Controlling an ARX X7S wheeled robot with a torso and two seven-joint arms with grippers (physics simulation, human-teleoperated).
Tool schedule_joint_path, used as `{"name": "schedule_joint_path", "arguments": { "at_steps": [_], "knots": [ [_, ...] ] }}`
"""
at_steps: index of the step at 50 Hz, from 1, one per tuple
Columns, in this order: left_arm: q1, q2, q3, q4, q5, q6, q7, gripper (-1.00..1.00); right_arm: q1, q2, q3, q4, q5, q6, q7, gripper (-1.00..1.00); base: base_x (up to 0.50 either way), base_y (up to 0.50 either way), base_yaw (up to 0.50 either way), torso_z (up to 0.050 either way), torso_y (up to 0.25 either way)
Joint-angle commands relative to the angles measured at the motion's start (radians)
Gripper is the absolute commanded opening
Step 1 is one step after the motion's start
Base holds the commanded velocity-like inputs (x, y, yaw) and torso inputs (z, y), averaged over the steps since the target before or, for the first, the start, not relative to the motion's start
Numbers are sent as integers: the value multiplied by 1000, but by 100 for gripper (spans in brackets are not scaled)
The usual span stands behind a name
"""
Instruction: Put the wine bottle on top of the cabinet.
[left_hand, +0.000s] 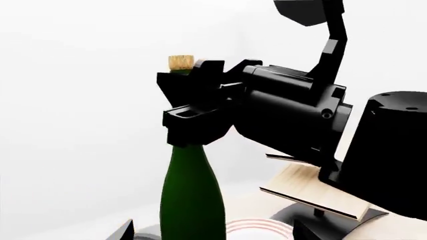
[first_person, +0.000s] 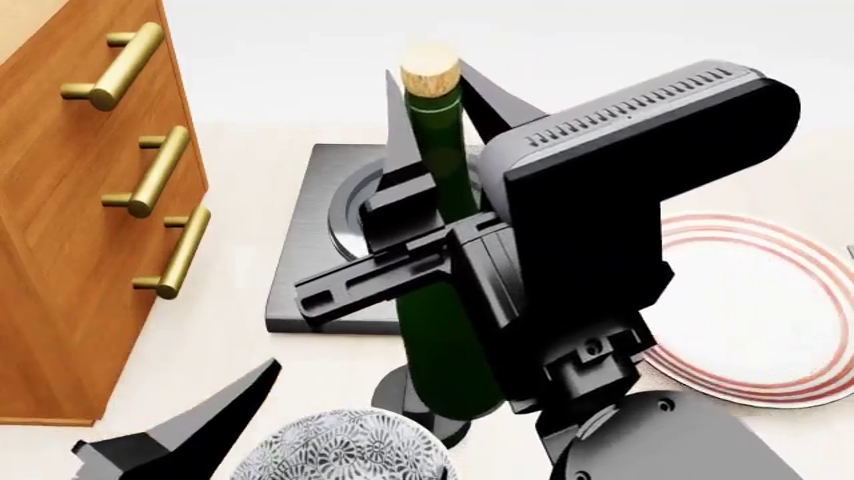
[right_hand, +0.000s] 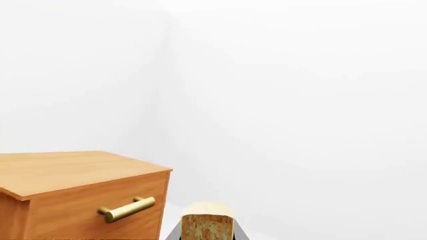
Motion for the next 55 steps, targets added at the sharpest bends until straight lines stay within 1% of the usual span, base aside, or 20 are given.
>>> {"name": "schedule_joint_path", "arguments": {
  "at_steps": [1,3,13,18,27,46,55],
  "knots": [
    [-15,68,-14,-77,-47,39,76,100,-1,-6,-6,-19,-18,-6,-5,-100,0,0,0,0,0],
    [-18,73,-15,-108,-62,49,102,100,0,-6,-9,-20,-17,-6,-5,-100,0,0,0,0,5],
    [-47,83,-56,-208,-129,44,124,100,6,-5,-9,-29,-11,-5,3,-100,0,0,0,0,0],
    [-52,105,-62,-264,-149,47,152,100,21,-12,-10,-32,-1,2,7,-100,0,0,0,3,0],
    [-57,119,-88,-359,-182,76,203,100,28,-10,-7,-45,14,9,13,-100,0,0,0,0,1],
    [-43,155,-106,-523,-199,118,285,100,19,-8,-16,-55,18,-3,19,-100,0,0,0,0,1],
    [-54,166,-116,-556,-212,114,299,100,12,-2,-14,-57,20,-10,20,-100,0,0,0,0,0]
  ]
}}
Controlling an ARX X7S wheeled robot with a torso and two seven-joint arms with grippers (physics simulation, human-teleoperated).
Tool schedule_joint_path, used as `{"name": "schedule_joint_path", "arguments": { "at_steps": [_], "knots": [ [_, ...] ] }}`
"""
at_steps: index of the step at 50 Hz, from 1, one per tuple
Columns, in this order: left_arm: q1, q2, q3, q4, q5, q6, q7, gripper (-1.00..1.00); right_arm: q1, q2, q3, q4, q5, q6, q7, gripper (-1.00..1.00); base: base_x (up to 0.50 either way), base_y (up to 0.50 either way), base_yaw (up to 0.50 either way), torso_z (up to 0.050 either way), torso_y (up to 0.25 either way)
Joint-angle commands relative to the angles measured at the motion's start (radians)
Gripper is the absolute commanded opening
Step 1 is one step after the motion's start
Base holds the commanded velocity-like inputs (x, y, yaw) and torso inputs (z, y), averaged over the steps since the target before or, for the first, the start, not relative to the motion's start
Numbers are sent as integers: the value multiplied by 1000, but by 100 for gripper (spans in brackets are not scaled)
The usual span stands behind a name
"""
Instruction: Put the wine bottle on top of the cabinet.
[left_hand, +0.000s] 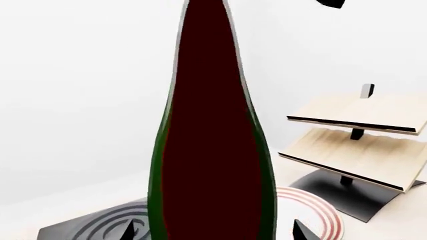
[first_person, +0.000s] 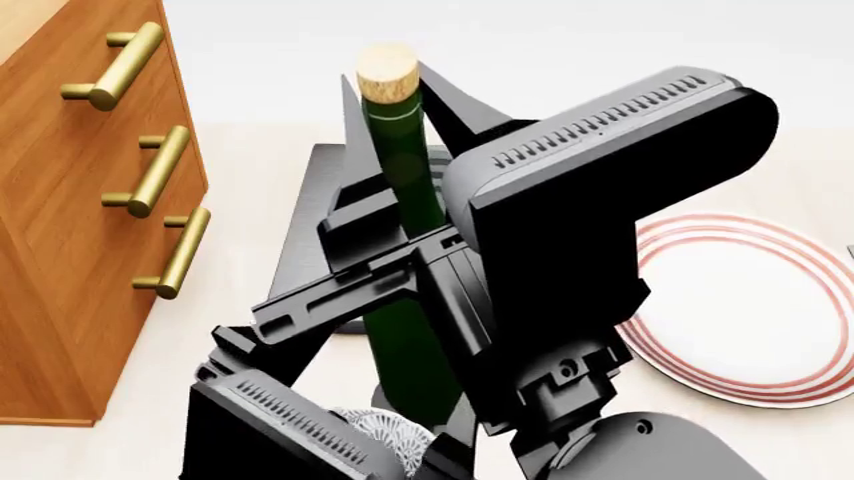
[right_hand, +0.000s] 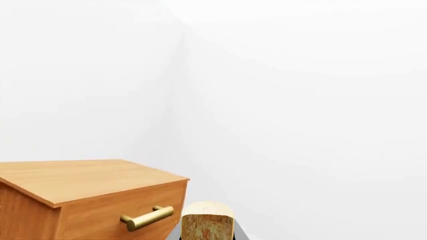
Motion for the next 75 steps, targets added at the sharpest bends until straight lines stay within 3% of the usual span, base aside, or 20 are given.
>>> {"name": "schedule_joint_path", "arguments": {
  "at_steps": [1,14,15,36,37,61,69,75],
  "knots": [
    [-5,18,-7,-62,-9,5,32,100,1,4,12,-11,-19,-7,-4,-100,0,0,0,0,0],
    [0,18,-12,-71,-9,9,36,100,-3,10,8,-7,-21,-14,-1,-100,0,0,0,0,1],
    [0,18,-12,-73,-8,8,36,-100,-3,10,7,-7,-22,-15,-1,-100,0,0,0,0,0],
    [14,12,-25,-86,-6,24,36,-100,-20,4,41,2,26,-11,26,-100,0,0,0,0,1],
    [14,11,-27,-87,-7,26,36,-100,-29,-11,73,4,91,-40,-14,100,0,0,0,0,0],
    [23,-2,-52,-120,-22,43,45,-100,-44,23,102,-76,104,-19,64,100,0,0,0,0,0],
    [16,-19,-70,-124,-36,44,41,-100,-169,65,230,-206,178,-60,143,100,0,0,0,0,1],
    [-8,-57,-100,-88,-56,36,16,-100,-282,93,240,-260,70,-117,149,100,0,0,0,0,0]
  ]
}}
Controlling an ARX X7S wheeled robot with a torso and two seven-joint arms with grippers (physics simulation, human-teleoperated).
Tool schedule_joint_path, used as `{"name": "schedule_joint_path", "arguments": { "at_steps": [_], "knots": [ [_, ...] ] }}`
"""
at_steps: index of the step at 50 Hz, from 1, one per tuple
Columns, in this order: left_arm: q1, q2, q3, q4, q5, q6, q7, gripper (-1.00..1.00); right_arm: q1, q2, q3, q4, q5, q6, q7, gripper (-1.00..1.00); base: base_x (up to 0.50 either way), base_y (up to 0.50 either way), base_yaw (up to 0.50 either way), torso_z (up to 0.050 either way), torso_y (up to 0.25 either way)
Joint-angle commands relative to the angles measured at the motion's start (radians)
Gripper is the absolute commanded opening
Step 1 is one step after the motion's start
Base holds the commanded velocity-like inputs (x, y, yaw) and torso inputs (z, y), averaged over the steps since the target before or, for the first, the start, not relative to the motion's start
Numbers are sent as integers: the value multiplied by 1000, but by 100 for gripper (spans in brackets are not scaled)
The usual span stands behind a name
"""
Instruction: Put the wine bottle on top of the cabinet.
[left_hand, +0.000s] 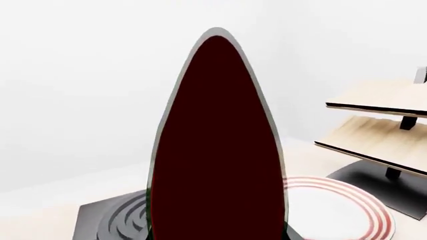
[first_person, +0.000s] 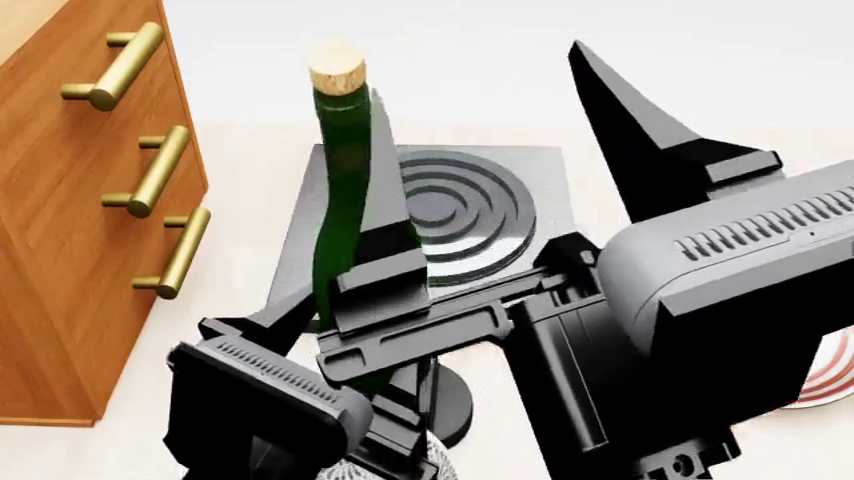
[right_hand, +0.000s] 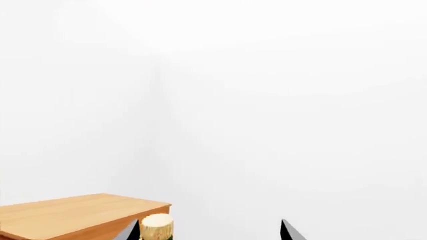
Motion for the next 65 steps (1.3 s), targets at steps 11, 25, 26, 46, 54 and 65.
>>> {"name": "schedule_joint_path", "arguments": {
  "at_steps": [11,25,26,46,54,65],
  "knots": [
    [-124,-88,-91,83,-69,-45,-59,-100,-353,50,137,-143,-124,-182,67,100,0,0,0,0,1],
    [-248,-107,-135,110,-123,-133,-81,-100,-674,5,132,-80,-305,-416,0,100,0,0,0,1,0],
    [-254,-109,-137,110,-126,-138,-81,-100,-677,5,129,-77,-309,-418,-2,100,0,0,0,0,0],
    [-519,-208,-216,69,-256,-351,-59,-100,-706,22,134,-70,-298,-449,-13,100,0,0,0,0,1],
    [-703,-237,-244,-22,-310,-494,-7,-100,-694,25,124,-80,-289,-441,-5,100,0,0,0,1,1],
    [-846,-236,-230,-209,-298,-612,102,-100,-690,30,113,-79,-286,-439,-1,100,0,0,0,0,0]
  ]
}}
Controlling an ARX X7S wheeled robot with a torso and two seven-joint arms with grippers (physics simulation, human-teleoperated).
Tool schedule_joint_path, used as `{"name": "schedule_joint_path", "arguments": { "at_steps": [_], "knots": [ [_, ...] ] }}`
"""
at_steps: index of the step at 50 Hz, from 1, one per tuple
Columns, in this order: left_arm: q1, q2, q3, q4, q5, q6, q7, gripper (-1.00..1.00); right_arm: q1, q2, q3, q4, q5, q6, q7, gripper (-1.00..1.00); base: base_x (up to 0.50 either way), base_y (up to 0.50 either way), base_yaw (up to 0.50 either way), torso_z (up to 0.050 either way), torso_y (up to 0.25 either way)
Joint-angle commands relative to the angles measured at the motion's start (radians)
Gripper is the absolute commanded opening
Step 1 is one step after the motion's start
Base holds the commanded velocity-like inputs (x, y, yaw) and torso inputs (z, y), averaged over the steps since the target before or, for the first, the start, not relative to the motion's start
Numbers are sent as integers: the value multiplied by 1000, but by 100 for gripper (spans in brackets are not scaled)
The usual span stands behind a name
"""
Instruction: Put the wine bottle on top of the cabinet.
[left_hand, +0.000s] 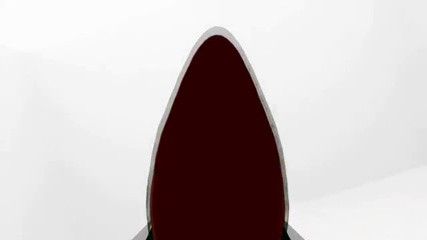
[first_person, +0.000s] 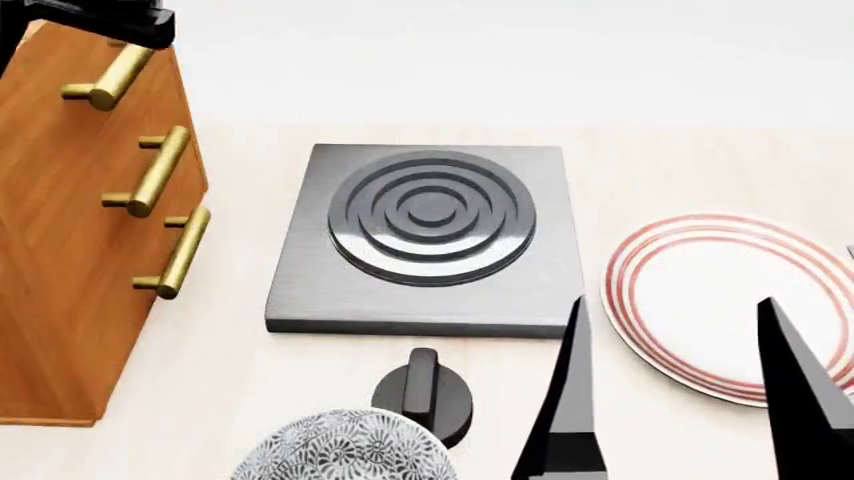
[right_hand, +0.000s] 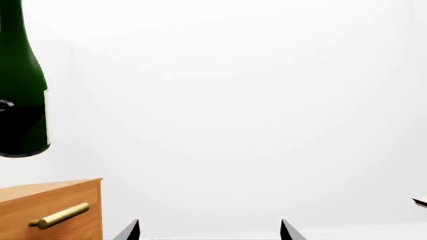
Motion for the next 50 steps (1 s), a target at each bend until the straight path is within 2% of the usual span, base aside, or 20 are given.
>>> {"name": "schedule_joint_path", "arguments": {
  "at_steps": [1,10,16,27,39,47,48,50],
  "knots": [
    [-183,-4,-11,-173,-9,-120,79,-100,-1,7,-6,-1,5,-2,5,100,0,0,0,0,10],
    [-323,43,0,-364,28,-195,171,-100,-2,8,-13,5,5,-10,4,100,0,0,0,0,0],
    [-359,56,-15,-463,31,-199,197,-100,1,6,-24,16,-1,-14,1,100,0,0,0,0,2],
    [-354,44,-41,-570,15,-206,194,-100,-3,8,-40,22,-12,-16,3,100,0,0,0,0,1],
    [-389,52,-32,-707,46,-195,285,-100,3,9,-56,33,-19,-17,4,100,0,0,0,1,1],
    [-344,52,-97,-752,-9,-135,301,-100,-5,7,-70,47,-30,-28,-3,100,0,0,0,0,1],
    [-328,49,-144,-757,-49,-99,291,-100,-3,6,-73,50,-32,-28,-3,100,0,0,0,0,0],
    [-319,45,-160,-754,-64,-89,287,-100,-1,6,-77,48,-31,-26,-2,100,0,0,0,0,0]
  ]
}}
